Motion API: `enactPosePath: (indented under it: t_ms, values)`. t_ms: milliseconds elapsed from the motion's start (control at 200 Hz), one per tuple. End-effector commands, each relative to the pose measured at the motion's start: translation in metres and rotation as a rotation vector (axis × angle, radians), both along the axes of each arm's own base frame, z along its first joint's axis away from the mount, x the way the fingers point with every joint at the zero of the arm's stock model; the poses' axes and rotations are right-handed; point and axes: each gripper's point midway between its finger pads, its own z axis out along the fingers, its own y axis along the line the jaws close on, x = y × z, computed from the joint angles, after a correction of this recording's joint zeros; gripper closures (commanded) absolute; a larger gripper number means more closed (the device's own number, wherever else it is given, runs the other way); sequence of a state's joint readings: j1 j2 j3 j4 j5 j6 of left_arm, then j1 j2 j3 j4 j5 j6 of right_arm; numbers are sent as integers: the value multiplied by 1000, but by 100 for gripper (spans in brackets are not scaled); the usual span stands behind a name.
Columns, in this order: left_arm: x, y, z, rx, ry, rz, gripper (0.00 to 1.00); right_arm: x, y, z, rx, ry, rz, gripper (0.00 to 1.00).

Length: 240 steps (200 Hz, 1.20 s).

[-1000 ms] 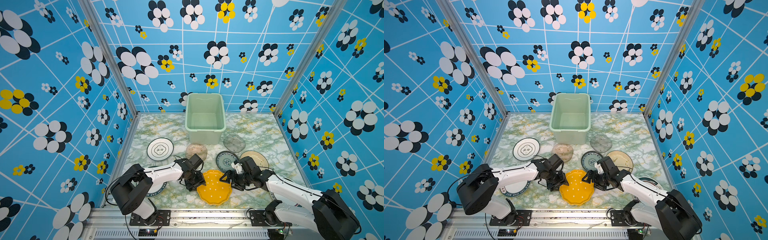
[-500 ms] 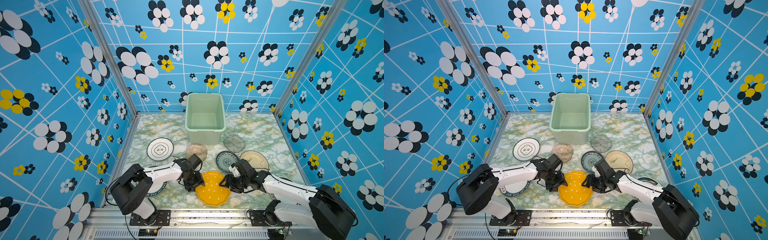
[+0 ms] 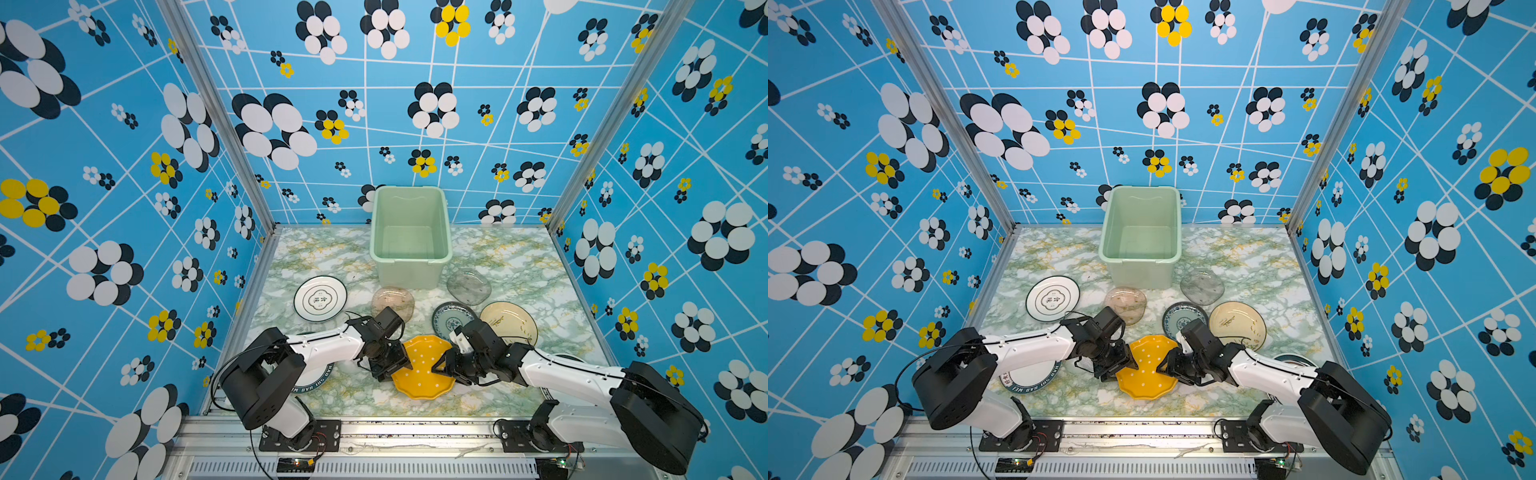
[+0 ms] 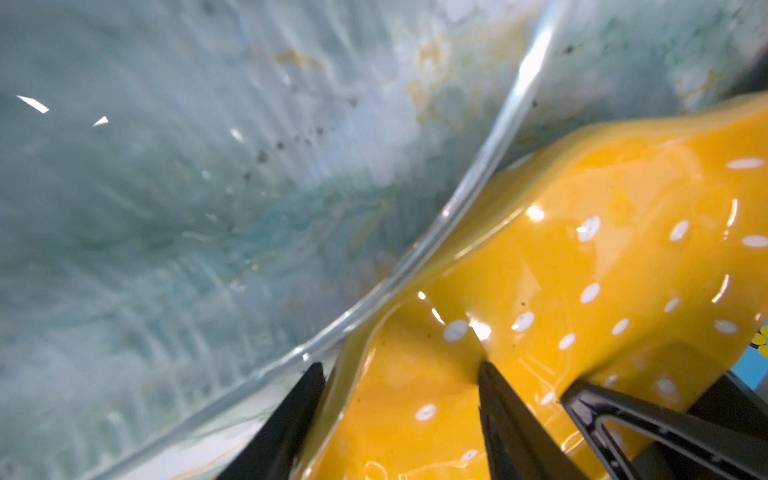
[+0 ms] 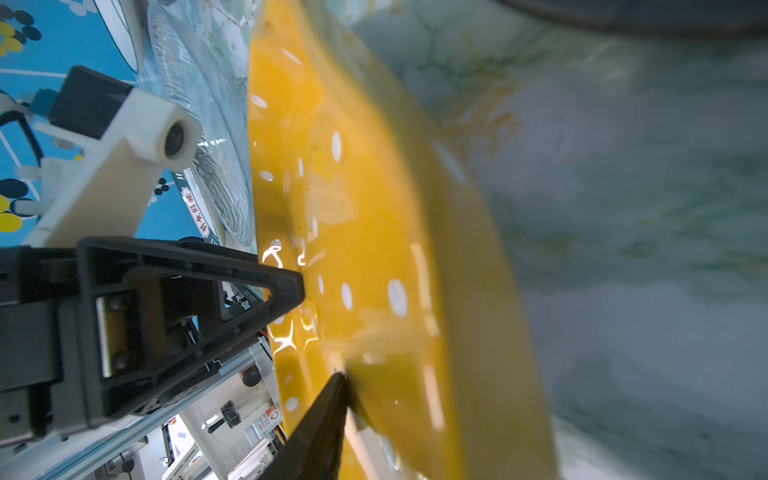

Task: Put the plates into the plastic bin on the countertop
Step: 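Pinch the yellow plate rims with both grippers and tilt it up, then lift the yellow plate with the right gripper while the left gripper releases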

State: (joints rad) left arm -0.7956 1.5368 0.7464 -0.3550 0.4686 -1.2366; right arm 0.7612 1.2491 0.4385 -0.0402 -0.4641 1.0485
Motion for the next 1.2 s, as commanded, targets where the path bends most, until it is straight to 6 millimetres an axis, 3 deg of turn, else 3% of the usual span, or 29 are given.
enactPosePath:
  t_ms: [0, 380, 580, 655, 725, 980, 1194]
  values:
    - [6, -27, 16, -129, -38, -34, 41, 14, 50, 74, 269, -195, 107, 57]
    - [7, -28, 18, -136, -46, -40, 41, 14, 31, 76, 191, -235, 65, 84]
    - [14, -32, 42, -152, -118, -87, 36, 8, 10, 87, 128, -267, 39, 93]
    - [18, -31, 57, -148, -163, -108, 28, 6, 0, 92, 96, -279, 28, 93]
    - [20, -32, 72, -164, -202, -123, 0, 5, -8, 101, 80, -300, 16, 93]
    - [26, -43, 146, -257, -372, -177, 1, 3, -34, 140, 47, -375, -51, 93]
    - [39, -20, 233, -270, -671, -178, 1, 3, -46, 173, 59, -412, -115, 92]
